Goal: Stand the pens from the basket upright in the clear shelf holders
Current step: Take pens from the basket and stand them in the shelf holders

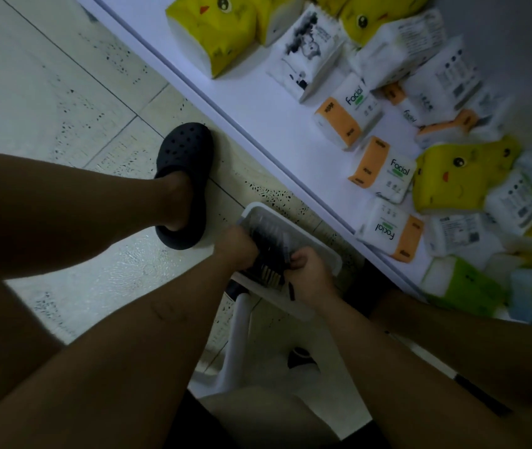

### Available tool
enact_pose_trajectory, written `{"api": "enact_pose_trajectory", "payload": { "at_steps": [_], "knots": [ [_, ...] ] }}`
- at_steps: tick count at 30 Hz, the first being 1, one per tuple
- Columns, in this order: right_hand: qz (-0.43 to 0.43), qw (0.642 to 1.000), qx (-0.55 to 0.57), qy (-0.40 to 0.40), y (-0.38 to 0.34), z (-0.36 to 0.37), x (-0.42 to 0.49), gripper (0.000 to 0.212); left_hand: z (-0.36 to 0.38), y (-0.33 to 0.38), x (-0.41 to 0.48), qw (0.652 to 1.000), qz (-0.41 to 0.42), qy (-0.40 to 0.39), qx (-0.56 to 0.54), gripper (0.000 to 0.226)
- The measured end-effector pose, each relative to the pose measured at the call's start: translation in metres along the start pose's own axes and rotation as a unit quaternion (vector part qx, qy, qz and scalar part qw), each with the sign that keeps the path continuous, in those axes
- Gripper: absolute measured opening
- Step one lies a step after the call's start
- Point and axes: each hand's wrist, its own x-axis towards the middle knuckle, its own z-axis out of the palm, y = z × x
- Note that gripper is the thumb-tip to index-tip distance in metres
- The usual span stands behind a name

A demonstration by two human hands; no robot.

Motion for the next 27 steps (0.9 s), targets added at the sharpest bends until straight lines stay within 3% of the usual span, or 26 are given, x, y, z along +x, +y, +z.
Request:
{"api": "enact_pose_trajectory", "payload": {
  "at_steps": [4, 7, 13, 20, 24, 27],
  "knots": [
    [-0.020, 0.999, 0.038, -0.003, -0.012, -0.010, -0.016, 0.040, -0.022, 0.017, -0.029, 0.991, -0.019, -0.030, -0.128, 0.063],
    [-0.057, 0.998, 0.039, -0.011, -0.023, -0.024, -0.030, 0.036, -0.032, 0.029, -0.058, 0.991, 0.013, -0.031, -0.132, 0.073],
    [-0.118, 0.987, 0.098, 0.039, -0.050, -0.049, -0.060, 0.016, -0.050, 0.055, -0.116, 0.988, 0.076, -0.038, -0.128, 0.020],
    [-0.204, 0.951, 0.196, 0.123, -0.083, -0.089, -0.103, 0.012, -0.073, 0.088, -0.158, 0.967, 0.177, 0.057, -0.174, 0.030],
    [-0.251, 0.934, 0.210, 0.141, -0.094, -0.127, -0.132, 0.010, -0.084, 0.113, -0.179, 0.926, 0.321, 0.098, -0.172, 0.027],
    [-0.296, 0.911, 0.210, 0.197, -0.096, -0.162, -0.160, 0.041, -0.092, 0.142, -0.200, 0.898, 0.385, 0.110, -0.184, 0.010]
  ]
}}
